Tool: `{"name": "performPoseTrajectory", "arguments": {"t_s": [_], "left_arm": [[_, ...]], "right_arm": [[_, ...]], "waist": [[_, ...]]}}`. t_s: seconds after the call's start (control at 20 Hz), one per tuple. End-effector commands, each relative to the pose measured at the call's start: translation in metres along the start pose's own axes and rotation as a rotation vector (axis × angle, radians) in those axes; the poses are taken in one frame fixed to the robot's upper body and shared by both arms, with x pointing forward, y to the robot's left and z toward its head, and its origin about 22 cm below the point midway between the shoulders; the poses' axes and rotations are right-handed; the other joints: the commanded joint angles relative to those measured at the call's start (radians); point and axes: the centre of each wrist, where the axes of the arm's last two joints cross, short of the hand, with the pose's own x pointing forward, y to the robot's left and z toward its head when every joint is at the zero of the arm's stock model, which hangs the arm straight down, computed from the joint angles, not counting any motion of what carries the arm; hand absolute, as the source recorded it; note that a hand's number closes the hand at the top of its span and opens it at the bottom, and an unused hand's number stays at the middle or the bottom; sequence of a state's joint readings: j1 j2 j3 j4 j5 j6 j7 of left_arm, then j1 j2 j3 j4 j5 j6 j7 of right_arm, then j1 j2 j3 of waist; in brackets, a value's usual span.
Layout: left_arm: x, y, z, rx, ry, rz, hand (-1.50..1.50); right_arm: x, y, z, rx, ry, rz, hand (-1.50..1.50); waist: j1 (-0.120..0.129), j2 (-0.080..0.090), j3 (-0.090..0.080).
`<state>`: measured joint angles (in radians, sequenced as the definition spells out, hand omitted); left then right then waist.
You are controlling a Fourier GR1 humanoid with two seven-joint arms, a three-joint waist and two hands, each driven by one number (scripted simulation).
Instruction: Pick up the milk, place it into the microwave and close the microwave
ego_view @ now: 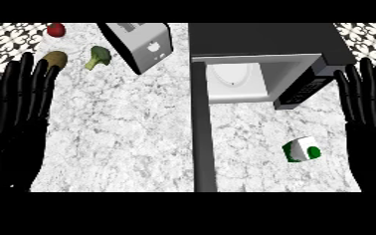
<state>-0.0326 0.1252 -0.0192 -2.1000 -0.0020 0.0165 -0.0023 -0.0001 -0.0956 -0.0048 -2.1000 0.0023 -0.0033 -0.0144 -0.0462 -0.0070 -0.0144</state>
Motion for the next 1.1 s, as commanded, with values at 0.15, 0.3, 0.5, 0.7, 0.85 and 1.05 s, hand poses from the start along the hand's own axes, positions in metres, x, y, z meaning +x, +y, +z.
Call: {"name": "performPoseTrajectory", "arguments": {"t_s": [0.15,0.3,0.5,0.7,0.85,1.05], "left_arm": [[-0.011,-0.003,0.003,-0.024,0.034,0.027,-1.50],[-0.019,0.002,0.021,0.039,0.193,0.131,-1.50],[-0.018,0.019,0.043,0.038,0.213,0.134,-1.50],[0.006,0.009,0.051,0.031,0.198,0.131,-1.50],[0.003,0.005,0.071,0.043,0.195,0.141,-1.50],[-0.010,0.000,0.092,0.036,0.204,0.152,-1.50]], "right_arm": [[-0.001,-0.008,0.034,-0.128,0.048,0.120,-1.50],[0.005,0.008,0.036,-0.086,0.104,-0.137,-1.50],[-0.013,0.000,0.068,-0.103,0.132,-0.143,-1.50],[0.001,0.033,0.069,-0.083,0.096,-0.150,-1.50],[-0.006,0.034,0.086,-0.106,0.118,-0.150,-1.50],[-0.011,0.033,0.073,-0.160,0.111,-0.061,-1.50]], "waist": [[0.041,0.006,0.014],[0.045,0.004,0.015],[0.048,0.005,0.015],[0.048,0.005,0.014],[0.047,0.005,0.015],[0.051,0.006,0.014]]}}
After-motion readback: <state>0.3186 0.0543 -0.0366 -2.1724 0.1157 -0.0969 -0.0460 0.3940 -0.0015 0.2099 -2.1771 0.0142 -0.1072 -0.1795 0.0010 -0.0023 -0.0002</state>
